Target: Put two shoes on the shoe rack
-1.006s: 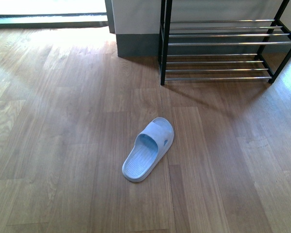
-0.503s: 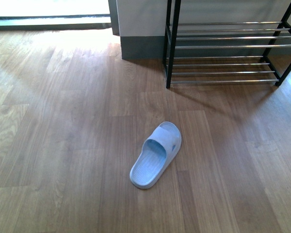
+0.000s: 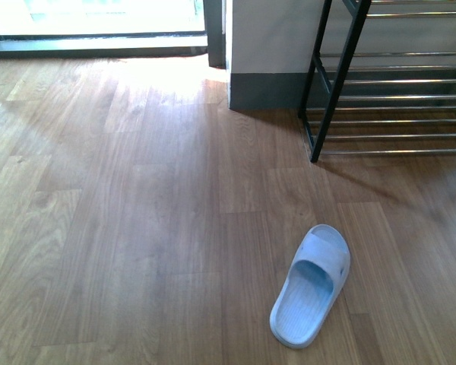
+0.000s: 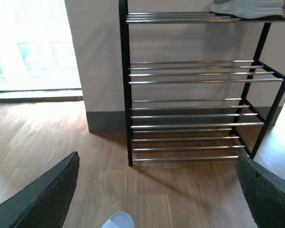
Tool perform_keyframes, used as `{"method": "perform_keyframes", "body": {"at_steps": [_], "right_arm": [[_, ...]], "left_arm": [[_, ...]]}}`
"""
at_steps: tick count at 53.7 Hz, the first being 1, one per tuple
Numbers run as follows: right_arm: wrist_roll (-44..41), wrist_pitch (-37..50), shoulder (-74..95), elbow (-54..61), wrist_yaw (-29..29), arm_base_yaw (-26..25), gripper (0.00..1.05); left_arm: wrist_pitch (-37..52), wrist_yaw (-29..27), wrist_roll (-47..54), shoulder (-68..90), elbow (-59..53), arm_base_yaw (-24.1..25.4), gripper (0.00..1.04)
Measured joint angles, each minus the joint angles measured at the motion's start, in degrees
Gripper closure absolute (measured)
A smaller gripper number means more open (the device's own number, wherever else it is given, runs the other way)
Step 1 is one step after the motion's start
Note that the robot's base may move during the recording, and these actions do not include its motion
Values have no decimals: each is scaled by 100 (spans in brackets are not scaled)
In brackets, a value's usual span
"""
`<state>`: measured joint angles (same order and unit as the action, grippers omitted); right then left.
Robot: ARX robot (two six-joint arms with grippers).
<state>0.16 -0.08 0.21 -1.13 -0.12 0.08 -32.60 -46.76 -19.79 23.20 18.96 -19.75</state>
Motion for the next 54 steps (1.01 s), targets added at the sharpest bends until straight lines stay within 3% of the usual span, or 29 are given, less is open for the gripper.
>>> {"method": "perform_keyframes", "body": {"at_steps": [11, 15, 19, 28, 34, 42, 54], "right_arm": [[0, 0, 2, 0, -2, 0, 9], [-275, -302, 404, -114, -1222, -310, 9], [-531, 79, 1416, -136, -1847, -212, 9], [-1040, 3206, 5923, -737, -726, 625, 9], [-1080, 4531, 8616, -1464, -417, 850, 9], [-1047, 4940, 10780, -2190, -245, 1038, 9], [-960, 4645, 13182, -3523, 28, 1340, 9]], "left_arm": [[0, 2, 2, -2, 0, 0, 103], [0, 0, 0, -2, 0, 0, 103], [0, 13, 2, -2, 0, -2, 103], [0, 7, 2, -2, -2, 0, 103], [0, 4, 2, -2, -2, 0, 103], [0, 4, 2, -2, -2, 0, 103], [0, 4, 2, -2, -2, 0, 103]]}}
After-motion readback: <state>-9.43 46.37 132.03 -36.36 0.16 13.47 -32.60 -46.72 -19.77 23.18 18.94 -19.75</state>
